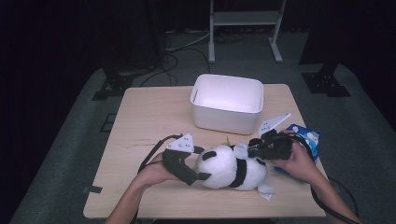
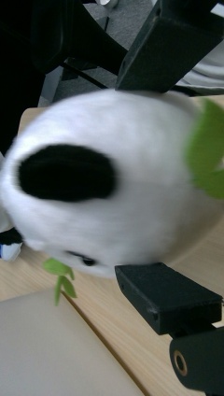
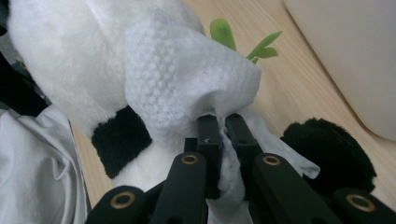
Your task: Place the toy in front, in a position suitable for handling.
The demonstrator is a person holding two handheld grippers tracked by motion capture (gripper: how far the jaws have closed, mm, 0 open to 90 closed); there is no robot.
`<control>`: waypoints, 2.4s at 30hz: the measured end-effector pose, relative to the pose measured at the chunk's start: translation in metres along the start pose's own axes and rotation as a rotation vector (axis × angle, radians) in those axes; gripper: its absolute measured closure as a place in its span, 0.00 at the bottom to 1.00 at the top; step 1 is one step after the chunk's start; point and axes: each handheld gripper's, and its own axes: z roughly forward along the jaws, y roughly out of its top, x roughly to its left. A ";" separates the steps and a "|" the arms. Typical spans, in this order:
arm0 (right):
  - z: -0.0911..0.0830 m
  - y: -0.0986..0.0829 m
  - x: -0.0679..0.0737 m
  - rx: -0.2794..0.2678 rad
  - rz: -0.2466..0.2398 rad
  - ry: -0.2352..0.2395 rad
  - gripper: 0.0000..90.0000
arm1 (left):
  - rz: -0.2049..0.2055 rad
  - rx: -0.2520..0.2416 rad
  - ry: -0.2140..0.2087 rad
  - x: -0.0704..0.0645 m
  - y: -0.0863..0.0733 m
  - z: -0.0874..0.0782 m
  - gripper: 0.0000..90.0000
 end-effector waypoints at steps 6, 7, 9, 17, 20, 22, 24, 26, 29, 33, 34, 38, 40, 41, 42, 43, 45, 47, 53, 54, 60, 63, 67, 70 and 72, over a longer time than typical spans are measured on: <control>-0.006 -0.011 -0.006 -0.009 0.031 -0.009 0.95 | -0.022 0.011 -0.025 0.002 -0.005 0.008 0.10; -0.006 -0.012 -0.006 -0.007 0.028 -0.013 0.95 | -0.024 0.011 -0.032 0.002 -0.005 0.009 0.09; -0.007 -0.014 -0.007 -0.004 0.032 -0.022 0.95 | -0.017 0.025 -0.038 0.001 -0.006 0.012 0.08; -0.008 -0.020 -0.010 -0.032 0.059 -0.001 0.96 | -0.012 -0.023 -0.048 0.004 -0.002 0.012 0.31; -0.007 -0.021 -0.011 -0.055 0.072 0.031 0.96 | -0.003 -0.033 -0.041 0.005 0.002 0.006 0.32; -0.005 -0.021 -0.011 -0.066 0.077 0.041 0.96 | 0.001 -0.047 -0.032 0.007 0.006 -0.001 0.32; 0.000 -0.021 -0.010 -0.080 0.078 0.058 0.96 | 0.006 -0.061 -0.023 0.007 0.009 -0.009 0.32; 0.007 -0.020 -0.009 -0.089 0.081 0.075 0.96 | 0.013 -0.061 -0.012 0.007 0.011 -0.015 0.32; 0.019 -0.017 -0.008 -0.107 0.088 0.104 0.96 | 0.016 -0.069 0.006 0.008 0.014 -0.026 0.31; 0.037 -0.013 -0.006 -0.110 0.094 0.163 0.96 | 0.011 -0.098 0.018 0.010 0.015 -0.039 0.31; 0.042 -0.011 -0.005 -0.108 0.093 0.173 0.96 | 0.012 -0.100 0.021 0.010 0.015 -0.041 0.31; 0.048 -0.004 -0.003 -0.106 0.074 0.166 0.96 | 0.006 -0.096 0.025 0.013 0.014 -0.045 0.30; 0.043 -0.002 -0.004 -0.127 0.085 0.173 0.96 | 0.004 -0.095 0.022 0.013 0.013 -0.045 0.30; 0.039 -0.001 -0.004 -0.138 0.083 0.174 0.96 | 0.006 -0.099 0.019 0.013 0.013 -0.043 0.30; 0.034 0.000 -0.003 -0.147 0.081 0.176 0.96 | 0.005 -0.104 0.020 0.012 0.014 -0.042 0.30; 0.031 0.001 -0.002 -0.154 0.075 0.176 0.96 | 0.007 -0.103 0.019 0.012 0.015 -0.040 0.30; 0.025 0.005 0.002 -0.145 0.053 0.155 0.96 | 0.009 -0.099 0.021 0.012 0.018 -0.038 0.30; 0.021 0.008 0.003 -0.140 0.045 0.140 0.96 | 0.013 -0.094 0.022 0.012 0.020 -0.037 0.30; 0.002 0.008 -0.002 -0.184 0.053 0.139 0.96 | 0.009 -0.096 0.023 0.014 0.022 -0.033 0.30; -0.003 0.010 -0.002 -0.203 0.051 0.144 0.96 | 0.013 -0.095 0.023 0.014 0.023 -0.032 0.30; -0.027 0.030 0.009 -0.242 -0.003 0.132 0.96 | 0.013 -0.099 0.025 0.013 0.030 -0.023 0.29; -0.034 0.043 0.016 -0.229 -0.038 0.113 0.96 | 0.012 -0.099 0.023 0.014 0.031 -0.021 0.29; -0.036 0.062 0.025 -0.204 -0.082 0.101 0.96 | 0.012 -0.097 0.023 0.015 0.033 -0.019 0.29; -0.033 0.077 0.033 -0.180 -0.109 0.106 0.96 | 0.014 -0.101 0.019 0.014 0.033 -0.018 0.29; -0.028 0.087 0.039 -0.160 -0.133 0.113 0.96 | 0.022 -0.100 0.019 0.013 0.034 -0.016 0.29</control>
